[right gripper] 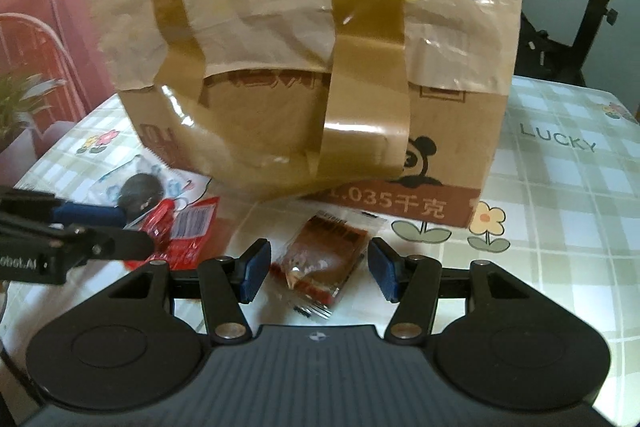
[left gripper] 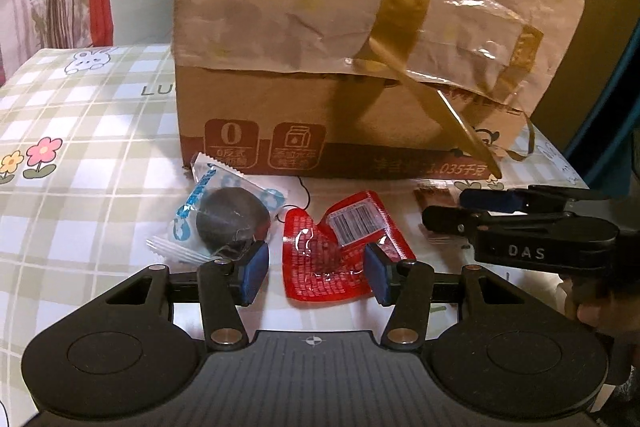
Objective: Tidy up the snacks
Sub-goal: 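Lower right tool onto brown meat-jerky packet while left tool lowers onto red packet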
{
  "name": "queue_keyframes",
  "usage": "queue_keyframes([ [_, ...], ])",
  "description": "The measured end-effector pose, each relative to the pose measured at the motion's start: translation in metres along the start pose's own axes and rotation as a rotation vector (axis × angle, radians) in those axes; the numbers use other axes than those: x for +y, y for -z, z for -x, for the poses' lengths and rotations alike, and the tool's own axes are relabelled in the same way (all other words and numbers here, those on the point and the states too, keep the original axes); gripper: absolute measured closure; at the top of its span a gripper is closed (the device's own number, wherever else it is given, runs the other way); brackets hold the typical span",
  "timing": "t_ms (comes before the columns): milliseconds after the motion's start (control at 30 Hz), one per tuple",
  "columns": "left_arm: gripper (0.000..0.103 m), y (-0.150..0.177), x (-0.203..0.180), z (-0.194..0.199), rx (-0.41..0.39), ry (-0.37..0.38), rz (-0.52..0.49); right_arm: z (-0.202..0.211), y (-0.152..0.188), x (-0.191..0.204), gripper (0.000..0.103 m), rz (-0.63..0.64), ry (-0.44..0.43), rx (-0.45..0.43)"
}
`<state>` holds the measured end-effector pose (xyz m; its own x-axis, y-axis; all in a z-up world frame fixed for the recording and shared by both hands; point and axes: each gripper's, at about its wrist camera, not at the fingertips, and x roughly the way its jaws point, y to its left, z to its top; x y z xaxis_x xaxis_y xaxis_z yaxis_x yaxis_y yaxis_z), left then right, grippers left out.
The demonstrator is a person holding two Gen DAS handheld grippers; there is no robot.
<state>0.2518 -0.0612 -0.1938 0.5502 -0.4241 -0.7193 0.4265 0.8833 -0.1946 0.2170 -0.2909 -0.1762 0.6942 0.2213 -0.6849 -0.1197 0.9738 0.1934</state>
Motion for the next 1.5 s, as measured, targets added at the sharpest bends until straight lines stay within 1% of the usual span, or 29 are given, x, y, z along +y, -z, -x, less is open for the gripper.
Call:
queue_keyframes([
  [100, 0.048, 0.001, 0.001, 0.001, 0.002, 0.0, 0.01, -0.006, -0.005, 0.004, 0.045, 0.023, 0.03, 0.003],
  [167, 0.048, 0.0, 0.003, -0.002, 0.004, 0.001, 0.016, -0.012, -0.005, 0.012, 0.044, 0.096, 0.08, 0.009],
  [233, 0.048, -0.001, 0.002, -0.004, 0.004, 0.002, 0.021, -0.014, -0.005, 0.014, 0.043, 0.124, 0.097, 0.007],
  [433, 0.048, -0.002, -0.002, -0.016, 0.006, -0.015, 0.025, -0.003, 0.006, 0.006, 0.054, 0.1, 0.063, -0.017],
  [567, 0.048, -0.001, -0.011, -0.024, -0.008, -0.059, 0.005, 0.009, 0.016, 0.0, 0.054, 0.081, 0.034, -0.043],
  [700, 0.049, -0.002, -0.02, -0.029, -0.02, -0.085, -0.028, 0.015, 0.023, -0.001, 0.054, 0.08, 0.02, -0.063],
  [733, 0.05, -0.002, -0.023, -0.031, -0.02, -0.093, -0.042, 0.016, 0.023, -0.003, 0.054, 0.076, 0.016, -0.064],
  [767, 0.061, -0.001, -0.027, -0.032, -0.021, -0.11, -0.06, 0.015, 0.023, -0.001, 0.054, 0.073, 0.014, -0.066],
  [800, 0.067, -0.001, -0.029, -0.032, -0.025, -0.119, -0.076, 0.014, 0.023, -0.001, 0.054, 0.074, 0.013, -0.067],
  [833, 0.068, 0.0, -0.029, -0.031, -0.026, -0.103, -0.066, 0.015, 0.024, -0.001, 0.054, 0.076, 0.012, -0.068],
  [900, 0.075, 0.002, -0.027, -0.027, -0.033, -0.08, -0.037, 0.013, 0.025, 0.0, 0.054, 0.075, 0.01, -0.071],
  [1000, 0.078, 0.009, -0.028, -0.016, -0.052, -0.08, -0.04, 0.011, 0.025, 0.0, 0.054, 0.067, 0.001, -0.074],
  [1200, 0.079, 0.021, -0.029, 0.009, -0.088, -0.064, -0.035, 0.015, 0.025, -0.002, 0.054, 0.054, -0.01, -0.079],
  [1400, 0.079, 0.022, -0.027, 0.028, -0.131, -0.06, -0.027, 0.019, 0.025, -0.002, 0.054, 0.047, -0.018, -0.076],
  [1500, 0.079, 0.023, -0.028, 0.032, -0.137, -0.059, -0.025, 0.022, 0.026, 0.003, 0.055, 0.048, -0.035, -0.068],
])
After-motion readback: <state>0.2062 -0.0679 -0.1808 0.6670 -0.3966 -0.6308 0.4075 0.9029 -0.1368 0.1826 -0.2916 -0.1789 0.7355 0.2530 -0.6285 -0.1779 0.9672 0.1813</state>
